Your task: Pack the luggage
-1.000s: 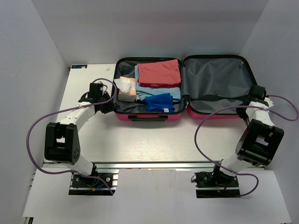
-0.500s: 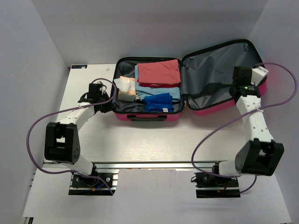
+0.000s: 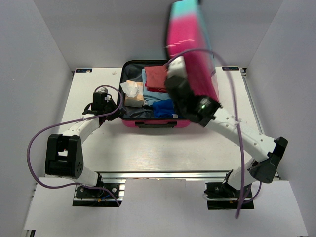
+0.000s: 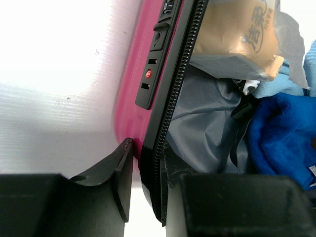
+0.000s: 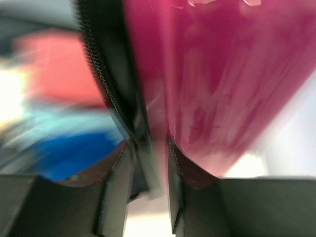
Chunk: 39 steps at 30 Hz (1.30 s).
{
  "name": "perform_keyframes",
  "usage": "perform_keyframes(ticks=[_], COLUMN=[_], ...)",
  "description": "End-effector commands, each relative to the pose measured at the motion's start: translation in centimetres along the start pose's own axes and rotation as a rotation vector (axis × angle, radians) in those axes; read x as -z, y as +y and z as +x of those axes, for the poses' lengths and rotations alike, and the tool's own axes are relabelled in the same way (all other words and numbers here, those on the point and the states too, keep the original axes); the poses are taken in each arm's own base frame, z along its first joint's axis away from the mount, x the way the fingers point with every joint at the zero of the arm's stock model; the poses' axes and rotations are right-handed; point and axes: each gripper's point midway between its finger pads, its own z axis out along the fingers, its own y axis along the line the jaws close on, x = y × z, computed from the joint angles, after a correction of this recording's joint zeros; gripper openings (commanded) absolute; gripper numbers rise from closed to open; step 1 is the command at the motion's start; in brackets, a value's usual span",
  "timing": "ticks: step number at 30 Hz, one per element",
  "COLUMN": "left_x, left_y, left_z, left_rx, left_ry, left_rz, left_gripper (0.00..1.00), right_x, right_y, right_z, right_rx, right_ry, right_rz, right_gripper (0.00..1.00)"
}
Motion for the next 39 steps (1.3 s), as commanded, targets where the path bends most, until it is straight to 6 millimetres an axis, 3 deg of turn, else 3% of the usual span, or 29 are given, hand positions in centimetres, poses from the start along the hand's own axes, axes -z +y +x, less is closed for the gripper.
perform_keyframes(ticks=[1, 2, 4, 5, 7, 8, 11, 12, 13, 14, 16, 17, 19, 20, 21, 22, 23, 25, 26, 29, 30, 32, 33, 34, 35, 36, 37, 38, 39], left_x=[0.8, 1.1, 1.7, 2.3, 2.8, 3.6, 6.6, 7.7, 8.7, 10.0, 12.7, 13.5, 15.2, 15.6, 15.8, 15.6, 15.3, 13.8, 13.3, 11.6, 11.0, 9.8, 9.5, 8.9, 8.5, 8.1, 6.8, 5.7, 4.5], left_y=[-2.2, -1.9, -2.0, -2.1, -1.9, -1.3, 0.5, 0.9, 1.4, 2.5, 2.5, 2.8, 3.0, 3.3, 3.5, 3.7, 3.9, 4.4, 5.1, 6.5, 7.3, 7.7, 7.6, 8.0, 8.3, 7.9, 9.0, 8.7, 8.2], left_z=[4.9, 5.0, 4.1, 4.1, 3.4, 3.2, 2.1, 1.8, 1.3, 1.2, 0.6, 0.2, 0.3, 0.2, 0.2, 0.3, 0.3, 0.2, 0.0, -2.4, -2.4, -4.8, -5.9, -7.2, -8.2, -9.5, -9.8, -10.1, -10.8], left_rx=[-0.022, -0.023, -0.019, -0.017, -0.018, 0.004, 0.051, 0.068, 0.073, 0.083, 0.1, 0.114, 0.127, 0.141, 0.149, 0.158, 0.164, 0.163, 0.172, 0.194, 0.2, 0.24, 0.259, 0.288, 0.304, 0.316, 0.327, 0.323, 0.304], left_ry=[0.155, 0.16, 0.139, 0.141, 0.116, 0.111, 0.079, 0.062, 0.027, 0.002, -0.066, -0.096, -0.117, -0.132, -0.138, -0.143, -0.143, -0.126, -0.119, -0.132, -0.119, -0.138, -0.155, -0.162, -0.179, -0.196, -0.176, -0.158, -0.154], left_rz=[0.114, 0.098, 0.097, 0.094, 0.065, 0.031, -0.138, -0.173, -0.213, -0.276, -0.28, -0.298, -0.314, -0.328, -0.338, -0.349, -0.354, -0.379, -0.414, -0.513, -0.537, -0.533, -0.512, -0.509, -0.505, -0.48, -0.496, -0.476, -0.44], left_gripper=[0.0, 0.0, 0.24, 0.34, 0.57, 0.62, 0.72, 0.74, 0.75, 0.81, 0.92, 0.97, 0.98, 0.98, 0.98, 0.98, 0.98, 0.98, 0.98, 0.98, 0.98, 0.98, 0.98, 0.98, 0.98, 0.98, 0.98, 0.98, 0.98], right_x=[7.0, 8.3, 11.7, 13.7, 15.5, 17.6, 21.1, 22.0, 22.0, 21.8, 21.0, 18.6, 15.9, 13.3, 12.0, 9.8, 8.2, 6.1, 5.6, 2.4, 1.6, -1.6, -4.0, -7.3, -8.6, -10.7, -11.8, -13.5, -15.2], right_y=[14.8, 15.8, 18.0, 18.6, 18.7, 18.3, 16.4, 15.7, 15.3, 14.0, 12.8, 11.2, 9.6, 7.4, 6.2, 4.8, 2.1, -1.7, -2.7, -7.1, -7.4, -7.0, -9.2, -9.8, -9.4, -8.4, -8.2, -10.4, -9.8], right_z=[2.8, 3.0, 3.8, 3.2, 3.3, 2.0, 0.2, -1.6, -1.4, -2.5, -3.2, -3.9, -3.5, -3.8, -2.6, -1.7, -1.3, -1.1, -0.6, 0.2, 0.5, 3.0, 4.0, 6.9, 7.2, 9.4, 9.8, 10.8, 12.0], right_rx=[0.033, 0.029, 0.046, 0.034, 0.048, 0.021, -0.039, -0.096, -0.109, -0.15, -0.199, -0.248, -0.301, -0.351, -0.341, -0.376, -0.415, -0.456, -0.465, -0.484, -0.469, -0.421, -0.437, -0.441, -0.452, -0.452, -0.482, -0.513, -0.518], right_ry=[0.032, 0.034, 0.041, 0.018, 0.003, -0.047, -0.152, -0.222, -0.234, -0.274, -0.289, -0.29, -0.231, -0.211, -0.163, -0.107, -0.084, -0.059, -0.056, -0.057, -0.042, 0.073, 0.114, 0.221, 0.254, 0.336, 0.357, 0.372, 0.402], right_rz=[-0.667, -0.736, -0.929, -1.035, -1.135, -1.229, -1.377, -1.4, -1.402, -1.355, -1.286, -1.127, -0.963, -0.772, -0.677, -0.558, -0.394, -0.257, -0.22, -0.098, -0.091, -0.077, -0.021, -0.012, -0.039, -0.046, -0.056, -0.006, -0.019], right_gripper=[0.0, 0.0, 0.0, 0.3, 0.53, 0.7, 0.86, 0.88, 0.89, 0.89, 0.89, 0.89, 0.89, 0.89, 0.89, 0.89, 0.89, 0.89, 0.89, 0.89, 0.89, 0.89, 0.89, 0.89, 0.89, 0.89, 0.89, 0.89, 0.89])
